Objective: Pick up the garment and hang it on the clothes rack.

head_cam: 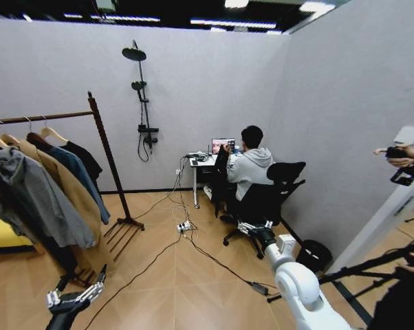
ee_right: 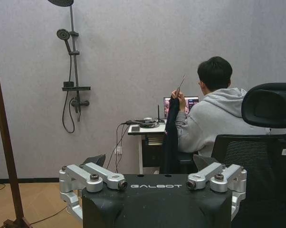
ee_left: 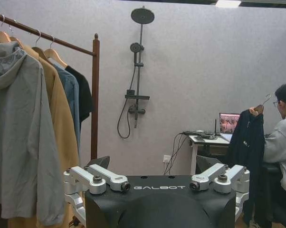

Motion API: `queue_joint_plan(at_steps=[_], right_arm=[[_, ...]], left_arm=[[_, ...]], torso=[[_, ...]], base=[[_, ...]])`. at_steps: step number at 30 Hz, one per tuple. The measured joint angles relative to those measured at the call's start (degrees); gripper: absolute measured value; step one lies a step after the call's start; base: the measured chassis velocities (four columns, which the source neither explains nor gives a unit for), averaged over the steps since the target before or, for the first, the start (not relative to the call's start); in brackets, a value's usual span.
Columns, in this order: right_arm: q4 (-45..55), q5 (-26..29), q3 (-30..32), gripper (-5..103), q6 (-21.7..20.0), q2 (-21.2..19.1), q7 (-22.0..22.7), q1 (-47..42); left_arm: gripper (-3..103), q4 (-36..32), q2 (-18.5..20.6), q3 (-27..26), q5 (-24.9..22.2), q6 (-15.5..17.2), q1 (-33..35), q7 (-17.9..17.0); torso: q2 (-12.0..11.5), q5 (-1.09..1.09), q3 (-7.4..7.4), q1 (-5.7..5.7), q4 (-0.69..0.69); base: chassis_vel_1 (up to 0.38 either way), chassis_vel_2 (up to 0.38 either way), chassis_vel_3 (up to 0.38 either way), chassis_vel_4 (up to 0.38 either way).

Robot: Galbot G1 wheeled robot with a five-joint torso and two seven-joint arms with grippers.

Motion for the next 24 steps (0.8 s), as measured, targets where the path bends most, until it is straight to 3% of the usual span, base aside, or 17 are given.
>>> queue_joint_plan(at_steps=[24], right_arm=[[-0.6, -0.4, -1.1, 100, 0.5, 0.6, 0.1, 0.1]], left_arm=[[100, 0.0, 0.0, 0.0, 0.0, 0.0, 0.0, 0.0]], torso=[[0.0, -0.01, -0.01, -0.01, 0.02]], base=[[0.189, -0.176, -0.188, 0.184]])
